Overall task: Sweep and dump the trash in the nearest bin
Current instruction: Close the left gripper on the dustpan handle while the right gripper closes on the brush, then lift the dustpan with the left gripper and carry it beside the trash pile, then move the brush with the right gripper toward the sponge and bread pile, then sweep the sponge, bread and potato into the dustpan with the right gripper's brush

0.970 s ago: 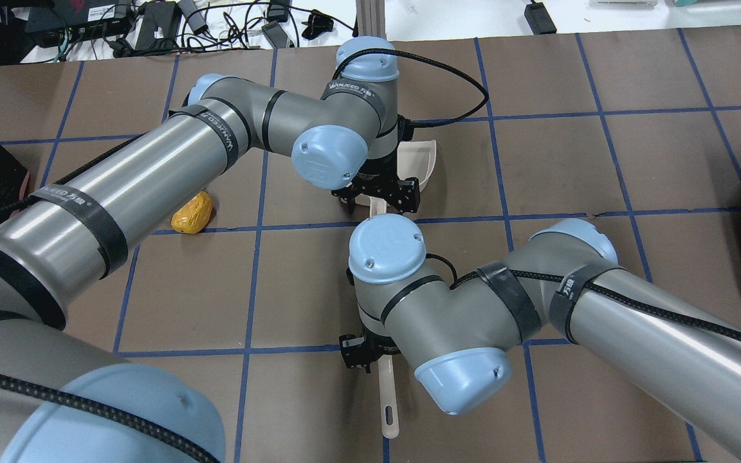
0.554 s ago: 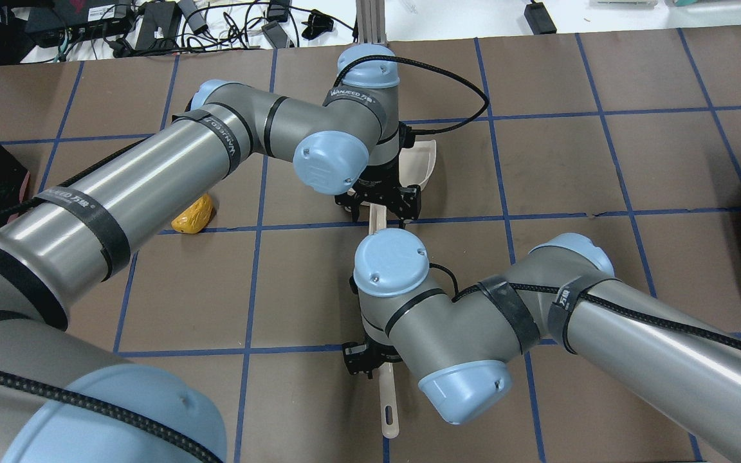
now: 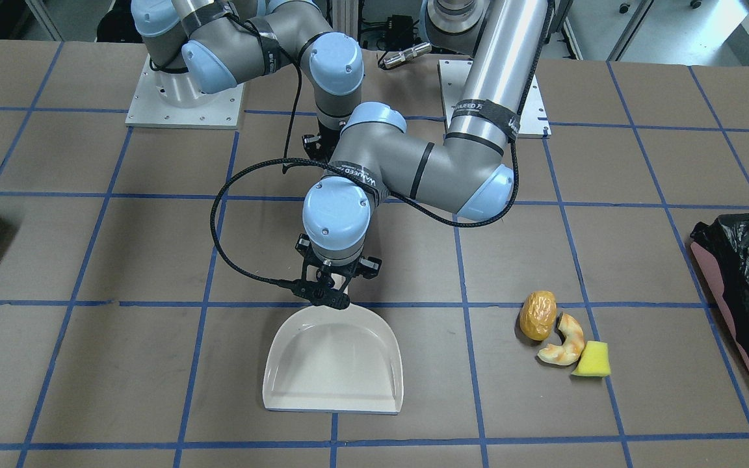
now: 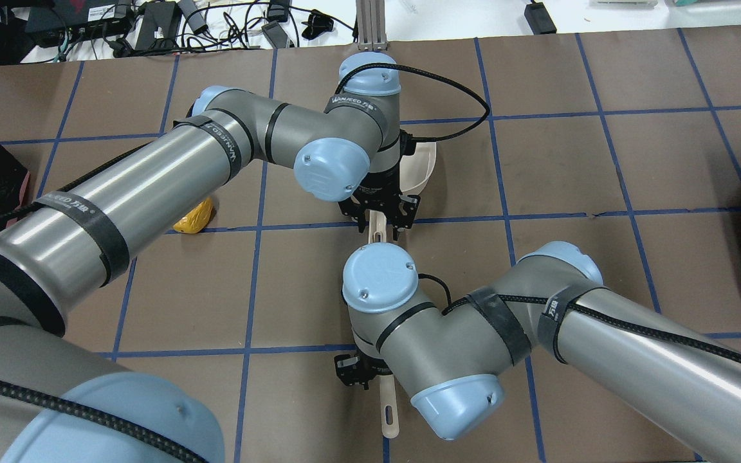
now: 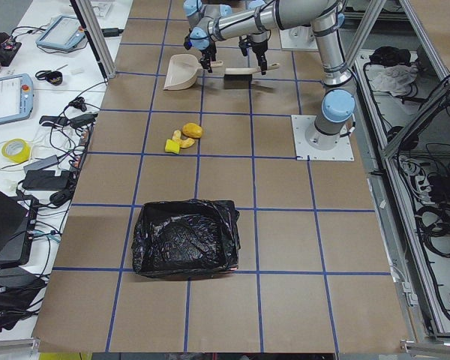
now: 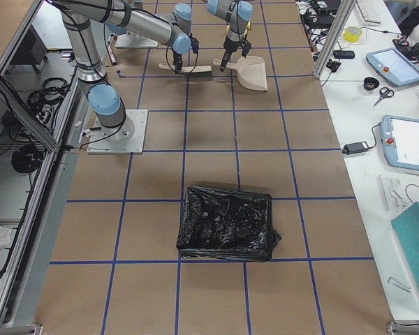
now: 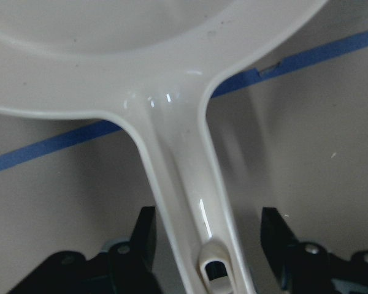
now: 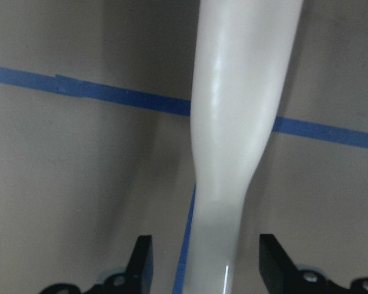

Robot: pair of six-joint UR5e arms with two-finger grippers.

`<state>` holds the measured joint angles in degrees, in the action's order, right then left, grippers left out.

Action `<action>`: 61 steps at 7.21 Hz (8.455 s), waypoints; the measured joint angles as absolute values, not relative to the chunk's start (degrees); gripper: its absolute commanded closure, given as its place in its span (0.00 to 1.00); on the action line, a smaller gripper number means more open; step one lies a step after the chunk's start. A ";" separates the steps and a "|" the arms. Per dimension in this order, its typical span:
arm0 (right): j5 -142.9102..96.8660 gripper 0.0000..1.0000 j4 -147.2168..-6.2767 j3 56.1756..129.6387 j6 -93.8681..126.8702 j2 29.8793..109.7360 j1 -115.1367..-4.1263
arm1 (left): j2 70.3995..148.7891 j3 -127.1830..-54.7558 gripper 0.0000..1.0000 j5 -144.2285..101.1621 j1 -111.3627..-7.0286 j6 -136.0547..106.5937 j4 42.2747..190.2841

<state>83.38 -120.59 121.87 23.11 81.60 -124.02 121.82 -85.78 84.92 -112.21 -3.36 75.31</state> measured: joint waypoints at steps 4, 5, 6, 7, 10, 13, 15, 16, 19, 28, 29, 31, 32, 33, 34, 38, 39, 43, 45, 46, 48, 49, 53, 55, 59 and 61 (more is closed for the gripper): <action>84.41 1.00 -120.50 122.60 23.43 81.56 -124.52 | 120.84 -84.99 1.00 85.00 -111.96 -3.52 75.09; 84.45 1.00 -120.51 122.61 23.52 81.57 -124.54 | 120.42 -84.14 1.00 85.19 -111.29 -2.86 74.87; 84.46 1.00 -120.58 122.57 23.62 81.56 -124.54 | 120.07 -82.50 1.00 85.55 -109.45 -0.89 74.61; 84.46 1.00 -120.66 122.42 23.71 81.56 -124.54 | 119.71 -80.64 1.00 85.90 -106.57 2.62 74.48; 85.29 1.00 -120.14 121.13 24.15 81.75 -124.40 | 117.58 -75.84 1.00 86.27 -92.81 20.04 78.11; 87.23 1.00 -115.44 115.81 25.53 81.63 -123.17 | 115.04 -74.11 1.00 90.68 -78.98 41.59 82.96; 87.33 1.00 -110.39 109.37 25.07 81.19 -121.47 | 114.43 -74.41 1.00 93.85 -70.30 61.22 82.60; 87.32 1.00 -108.93 106.34 24.94 80.26 -120.73 | 114.45 -74.58 1.00 94.88 -66.64 70.28 81.89; 87.20 1.00 -106.07 96.89 25.19 74.33 -118.87 | 116.55 -75.00 1.00 100.38 -57.37 96.11 73.31; 79.14 1.00 -97.83 65.25 45.05 51.66 -127.45 | 124.65 -79.13 1.00 105.40 -56.08 134.21 56.36; 78.80 1.00 -97.95 64.10 45.76 50.45 -128.03 | 125.40 -79.16 1.00 105.34 -56.46 133.10 55.65; 77.73 1.00 -98.56 60.71 48.15 48.12 -128.63 | 126.38 -79.16 1.00 105.33 -57.79 130.98 55.03; 76.54 1.00 -98.73 57.17 49.88 45.90 -129.10 | 126.65 -79.16 1.00 105.32 -58.13 130.20 54.96; 76.03 1.00 -98.79 53.50 51.30 43.10 -129.72 | 127.03 -79.17 1.00 105.32 -58.44 129.68 54.94; 76.11 1.00 -98.71 51.20 52.17 40.98 -130.33 | 127.42 -79.18 1.00 105.43 -58.84 129.53 54.93; 75.76 1.00 -101.36 49.44 54.64 36.85 -131.82 | 128.01 -79.19 1.00 105.81 -59.57 129.46 54.93; 75.66 1.00 -102.26 49.39 55.15 36.31 -132.22 | 128.04 -79.19 1.00 105.81 -59.58 129.46 54.93; 73.32 1.00 -106.20 44.38 56.98 32.10 -133.35 | 128.30 -79.19 1.00 105.90 -59.59 129.34 54.87; 72.61 1.00 -106.39 40.12 57.78 28.97 -133.72 | 128.39 -79.19 1.00 105.91 -59.59 129.40 54.85; 71.60 1.00 -106.46 38.64 58.07 28.29 -133.80 | 128.40 -79.19 1.00 105.91 -59.59 129.34 54.84; 68.57 1.00 -108.96 36.91 58.61 27.52 -133.96 | 128.41 -79.19 1.00 105.97 -59.70 129.29 54.84; 67.73 1.00 -110.87 36.45 58.83 26.75 -134.18 | 128.41 -79.19 1.00 105.98 -59.73 129.29 54.84; 65.12 1.00 -114.41 32.50 59.79 24.03 -135.16 | 128.46 -79.19 1.00 106.00 -59.77 129.29 54.76; 62.79 1.00 -117.90 31.50 60.29 23.34 -135.33 | 128.49 -79.17 1.00 106.00 -59.76 129.29 54.76; 60.27 1.00 -123.35 31.21 61.12 22.70 -135.92 | 128.49 -79.05 1.00 105.92 -59.77 129.27 54.75; 60.56 1.00 -122.48 32.66 60.96 25.66 -135.77 | 128.49 -79.09 1.00 105.84 -59.77 128.98 54.81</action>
<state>60.56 -122.48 32.66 60.96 25.66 -135.77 128.49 -79.09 105.84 -59.77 128.98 54.81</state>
